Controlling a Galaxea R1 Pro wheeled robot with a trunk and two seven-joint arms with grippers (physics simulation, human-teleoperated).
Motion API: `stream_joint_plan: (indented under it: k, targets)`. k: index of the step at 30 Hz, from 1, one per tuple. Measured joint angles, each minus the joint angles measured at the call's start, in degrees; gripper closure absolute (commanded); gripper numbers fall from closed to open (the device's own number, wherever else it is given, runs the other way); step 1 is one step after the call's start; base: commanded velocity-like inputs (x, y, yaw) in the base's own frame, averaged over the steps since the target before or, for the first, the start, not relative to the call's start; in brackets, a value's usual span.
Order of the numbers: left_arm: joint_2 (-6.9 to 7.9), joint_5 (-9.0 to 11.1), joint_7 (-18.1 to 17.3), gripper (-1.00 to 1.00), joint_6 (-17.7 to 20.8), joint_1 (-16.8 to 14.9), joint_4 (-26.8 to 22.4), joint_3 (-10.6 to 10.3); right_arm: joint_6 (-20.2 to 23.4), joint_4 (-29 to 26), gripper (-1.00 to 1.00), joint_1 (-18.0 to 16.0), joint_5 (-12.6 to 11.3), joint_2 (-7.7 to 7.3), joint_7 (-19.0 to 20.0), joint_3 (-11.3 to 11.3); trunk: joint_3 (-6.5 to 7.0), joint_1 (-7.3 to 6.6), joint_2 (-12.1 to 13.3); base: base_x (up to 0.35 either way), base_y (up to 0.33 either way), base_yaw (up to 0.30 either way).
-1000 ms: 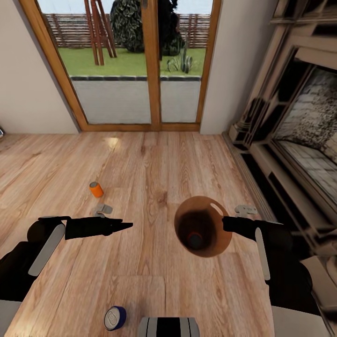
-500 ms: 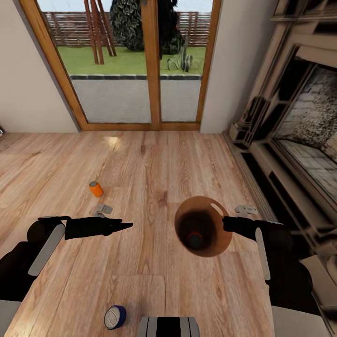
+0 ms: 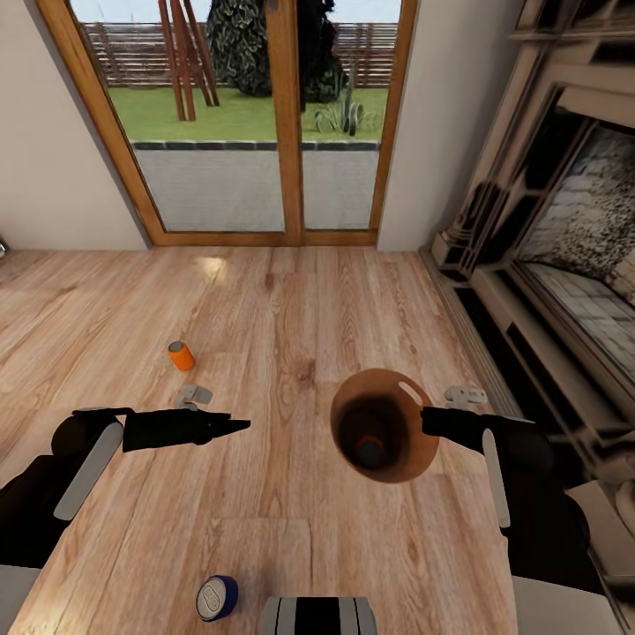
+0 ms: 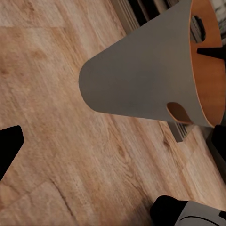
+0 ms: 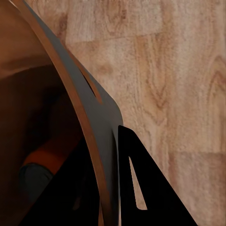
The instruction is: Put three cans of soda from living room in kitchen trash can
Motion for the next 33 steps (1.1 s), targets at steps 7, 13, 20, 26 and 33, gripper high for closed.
stream_joint_plan:
  k: [7,13,20,26,33]
  targets:
    - [-0.12,0.0,0.1,-1.00,0.0,0.0,0.2,0.0,0.0,0.0,1.00,-0.1,0.2,0.00,0.0,-0.9,0.00,0.00,0.0,0.000,0.000,0.000]
    - [-0.13,0.0,0.0,-1.00,0.0,0.0,0.7,0.0,0.4,0.0,1.00,-0.1,-0.1,-0.07,0.0,-1.2,0.00,0.00,0.0,0.000,0.000,0.000]
    - [-0.13,0.0,0.1,-1.00,0.0,0.0,0.7,0.0,0.2,0.0,1.00,0.0,-0.1,-0.01,0.0,-1.2,0.00,0.00,0.0,0.000,0.000,0.000]
    - [-0.13,0.0,0.1,-1.00,0.0,0.0,0.7,0.0,0.3,0.0,1.00,0.0,0.0,0.12,0.0,-1.1,0.00,0.00,0.0,0.000,0.000,0.000]
    - [-0.13,0.0,0.1,-1.00,0.0,0.0,0.7,0.0,0.1,0.0,1.00,0.0,0.5,0.12,0.3,-1.1,0.00,0.00,0.0,0.000,0.000,0.101]
